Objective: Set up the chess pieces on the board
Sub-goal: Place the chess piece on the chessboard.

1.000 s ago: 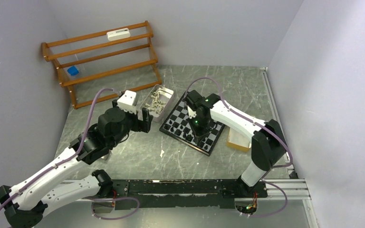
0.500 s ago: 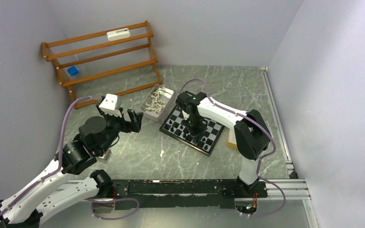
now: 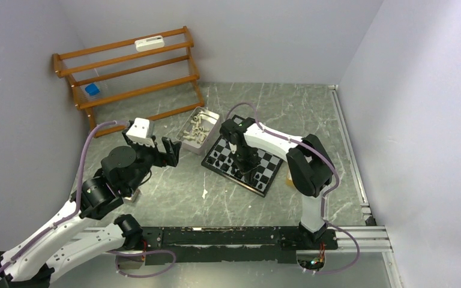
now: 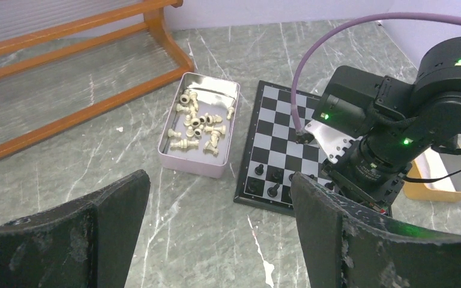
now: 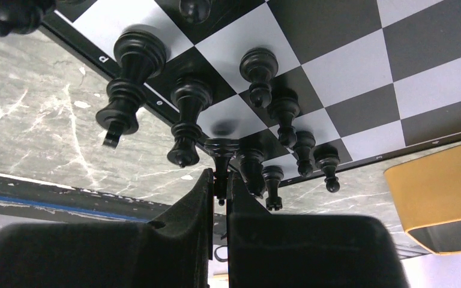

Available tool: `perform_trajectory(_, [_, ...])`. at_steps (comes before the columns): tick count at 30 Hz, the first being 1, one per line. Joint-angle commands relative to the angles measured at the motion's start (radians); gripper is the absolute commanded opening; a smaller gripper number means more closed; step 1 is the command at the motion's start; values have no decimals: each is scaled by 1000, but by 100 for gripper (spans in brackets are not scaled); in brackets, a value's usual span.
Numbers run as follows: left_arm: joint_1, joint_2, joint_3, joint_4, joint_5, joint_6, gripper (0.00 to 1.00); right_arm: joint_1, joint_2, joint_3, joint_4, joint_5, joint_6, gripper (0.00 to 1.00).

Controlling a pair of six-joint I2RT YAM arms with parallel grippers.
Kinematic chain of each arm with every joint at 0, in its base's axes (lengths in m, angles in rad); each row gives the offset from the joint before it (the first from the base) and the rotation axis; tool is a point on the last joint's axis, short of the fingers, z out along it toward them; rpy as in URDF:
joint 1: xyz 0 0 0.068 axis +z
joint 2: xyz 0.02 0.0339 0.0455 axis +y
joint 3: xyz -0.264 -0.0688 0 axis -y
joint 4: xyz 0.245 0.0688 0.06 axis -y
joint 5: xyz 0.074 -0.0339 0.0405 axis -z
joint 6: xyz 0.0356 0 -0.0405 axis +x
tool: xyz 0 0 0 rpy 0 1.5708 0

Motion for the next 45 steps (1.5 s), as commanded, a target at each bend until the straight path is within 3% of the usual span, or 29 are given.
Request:
perform_trajectory(1, [4, -18, -5, 27, -22, 10, 92, 6, 23, 16, -17, 16, -12, 6])
perform_trajectory(23, [4, -24, -5, 27, -17, 9, 92, 7, 70, 81, -40, 26, -21, 27])
perform_trajectory(30, [4, -28, -6, 29, -17, 10, 92, 7, 57, 104, -52, 26, -24, 29])
perform_trajectory(39, [4, -14, -10, 26, -19, 9, 92, 6, -42, 129, -122, 26, -24, 30])
perform_trajectory(45, [4, 12, -7, 25, -3, 2, 92, 6, -142, 97, -49, 58, 0, 30])
